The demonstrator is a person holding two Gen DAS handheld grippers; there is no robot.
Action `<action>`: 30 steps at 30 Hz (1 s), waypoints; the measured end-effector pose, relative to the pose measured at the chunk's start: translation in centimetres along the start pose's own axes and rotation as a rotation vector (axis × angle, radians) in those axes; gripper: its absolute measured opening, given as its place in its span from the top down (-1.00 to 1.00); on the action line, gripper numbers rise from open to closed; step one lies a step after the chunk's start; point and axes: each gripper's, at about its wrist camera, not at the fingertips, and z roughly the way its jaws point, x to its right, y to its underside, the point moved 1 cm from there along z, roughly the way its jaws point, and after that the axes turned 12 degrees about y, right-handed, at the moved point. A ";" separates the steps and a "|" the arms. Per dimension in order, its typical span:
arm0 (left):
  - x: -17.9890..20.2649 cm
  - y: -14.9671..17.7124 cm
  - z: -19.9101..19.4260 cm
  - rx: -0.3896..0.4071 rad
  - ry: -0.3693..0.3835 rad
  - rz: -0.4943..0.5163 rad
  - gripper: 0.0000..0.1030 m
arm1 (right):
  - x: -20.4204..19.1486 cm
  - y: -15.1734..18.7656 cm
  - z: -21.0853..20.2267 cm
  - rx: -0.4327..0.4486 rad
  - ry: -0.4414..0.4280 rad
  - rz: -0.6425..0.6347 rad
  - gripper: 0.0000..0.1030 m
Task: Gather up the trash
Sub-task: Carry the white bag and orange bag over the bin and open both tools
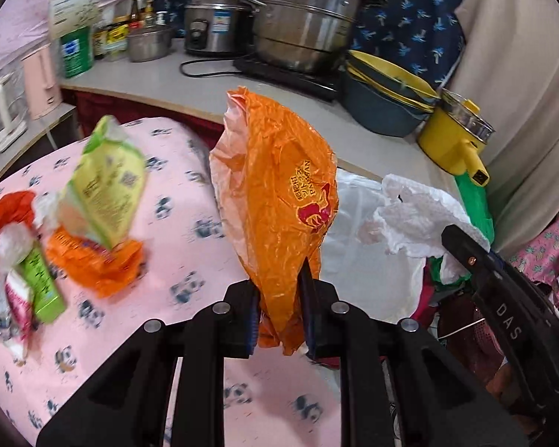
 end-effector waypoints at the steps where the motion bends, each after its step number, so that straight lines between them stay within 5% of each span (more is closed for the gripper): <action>1: 0.4 -0.2 0.6 -0.005 0.003 0.012 0.65 | 0.7 -0.1 0.5 -0.004 0.009 0.008 0.80; 12: 1.4 -1.6 7.8 -0.094 0.027 0.042 0.56 | 3.3 0.5 6.7 -0.118 0.037 0.044 0.79; 18: 1.0 -1.6 9.8 -0.111 0.036 0.043 -0.03 | 2.6 1.1 8.8 -0.142 0.051 0.031 0.47; 20: 0.8 -1.5 9.7 -0.104 0.037 0.042 -0.13 | 2.5 0.9 8.6 -0.129 0.049 0.038 0.26; 30: -1.9 -1.1 4.5 -0.011 -0.066 -0.015 -0.27 | 0.2 -0.6 4.7 -0.044 0.019 0.017 0.05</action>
